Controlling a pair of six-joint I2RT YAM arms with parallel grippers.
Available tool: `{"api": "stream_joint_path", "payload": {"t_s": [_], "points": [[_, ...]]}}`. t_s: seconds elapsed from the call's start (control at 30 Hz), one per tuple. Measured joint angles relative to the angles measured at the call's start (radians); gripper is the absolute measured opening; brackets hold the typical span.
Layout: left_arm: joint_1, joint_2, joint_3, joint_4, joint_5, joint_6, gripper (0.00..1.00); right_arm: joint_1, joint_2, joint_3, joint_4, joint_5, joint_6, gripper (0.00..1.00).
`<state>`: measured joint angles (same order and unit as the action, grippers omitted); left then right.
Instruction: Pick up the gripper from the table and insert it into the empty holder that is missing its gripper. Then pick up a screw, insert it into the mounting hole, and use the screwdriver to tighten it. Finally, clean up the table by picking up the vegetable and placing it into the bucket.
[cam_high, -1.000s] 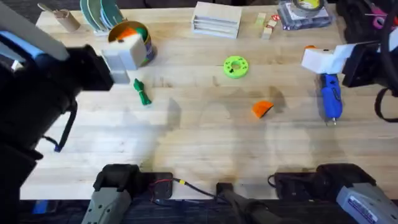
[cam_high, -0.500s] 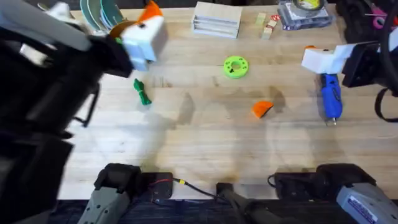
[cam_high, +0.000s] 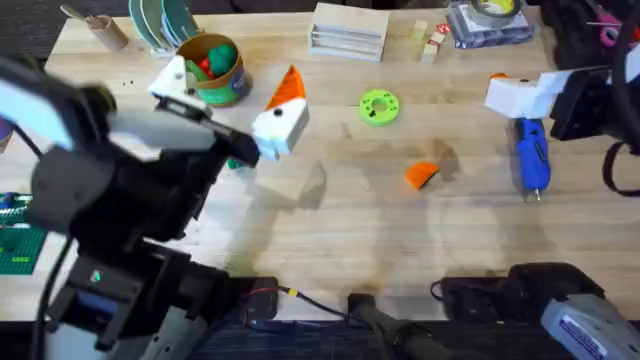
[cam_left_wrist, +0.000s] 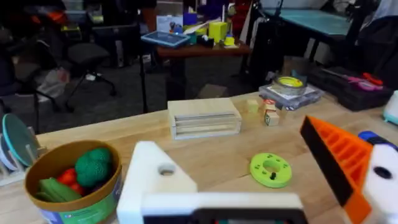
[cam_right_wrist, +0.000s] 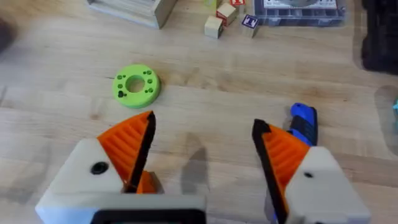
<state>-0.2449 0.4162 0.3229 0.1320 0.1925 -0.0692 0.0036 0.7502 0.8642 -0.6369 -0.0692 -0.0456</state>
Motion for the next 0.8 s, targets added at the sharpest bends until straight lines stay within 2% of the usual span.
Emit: {"api": "stream_joint_path", "payload": {"t_s": [0.4, 0.43, 0.47, 0.67, 0.8], "points": [[-0.001, -0.289, -0.217, 0.007, 0.002, 0.0, 0.993, 0.0, 0.0, 0.0, 0.0, 0.0, 0.0, 0.991], [-0.001, -0.386, -0.285, 0.012, 0.003, 0.0, 0.993, 0.0, 0.0, 0.0, 0.0, 0.0, 0.0, 0.991], [-0.001, -0.404, -0.302, 0.016, 0.006, 0.0, 0.993, 0.0, 0.0, 0.0, 0.0, 0.0, 0.0, 0.991], [-0.001, -0.411, -0.317, -0.043, 0.03, 0.0, 0.993, 0.0, 0.0, 0.0, 0.0, 0.0, 0.0, 0.991], [-0.001, -0.411, -0.317, -0.144, 0.039, 0.0, 0.993, 0.0, 0.0, 0.0, 0.0, 0.0, 0.0, 0.991]]}}
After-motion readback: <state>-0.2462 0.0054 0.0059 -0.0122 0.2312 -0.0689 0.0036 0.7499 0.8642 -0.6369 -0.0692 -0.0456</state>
